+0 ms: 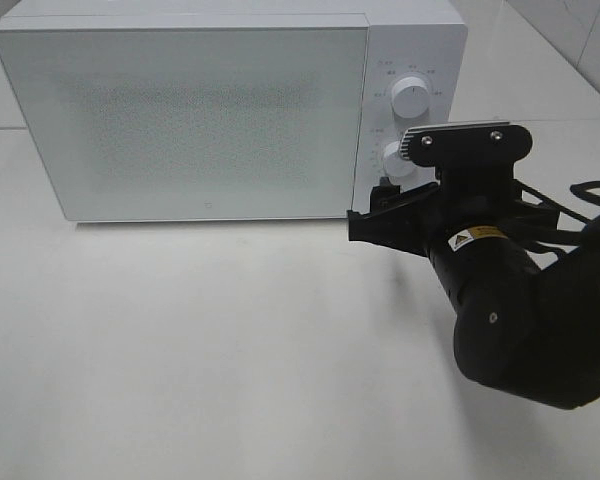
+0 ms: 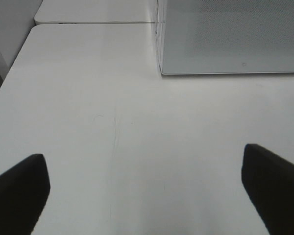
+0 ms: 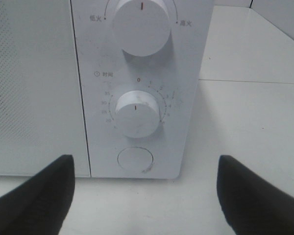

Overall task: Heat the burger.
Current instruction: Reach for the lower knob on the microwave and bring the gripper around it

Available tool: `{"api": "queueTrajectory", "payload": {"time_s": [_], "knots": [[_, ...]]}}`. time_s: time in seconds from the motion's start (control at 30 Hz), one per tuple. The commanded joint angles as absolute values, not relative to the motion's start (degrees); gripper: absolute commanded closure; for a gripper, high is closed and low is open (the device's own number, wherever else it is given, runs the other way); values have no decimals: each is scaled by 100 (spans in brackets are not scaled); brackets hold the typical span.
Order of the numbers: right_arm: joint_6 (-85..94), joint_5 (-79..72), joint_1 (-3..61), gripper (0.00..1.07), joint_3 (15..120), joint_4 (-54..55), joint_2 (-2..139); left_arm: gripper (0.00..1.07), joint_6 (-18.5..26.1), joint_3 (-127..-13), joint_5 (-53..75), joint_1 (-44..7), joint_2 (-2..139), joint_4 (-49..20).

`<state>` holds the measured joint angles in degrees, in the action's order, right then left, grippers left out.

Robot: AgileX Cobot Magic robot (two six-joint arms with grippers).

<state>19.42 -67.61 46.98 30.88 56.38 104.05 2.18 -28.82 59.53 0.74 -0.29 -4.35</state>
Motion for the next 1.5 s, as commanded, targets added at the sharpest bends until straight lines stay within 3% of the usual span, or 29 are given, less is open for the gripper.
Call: {"api": "queueTrajectory", "payload": {"time_s": [0.03,0.83,1.5], "knots": [[1753,-6669,4503,31,3237,5334,10439,6,189,-2859,5947,74,-155,-447],[1209,-6199,3529,31,4045,4200,11035,6,201,-2859,5947,74,-155,-441],[1094,-6068,3237,31,4486,3759,11494,6,206,-2859,5947,74,-143,-441]]}}
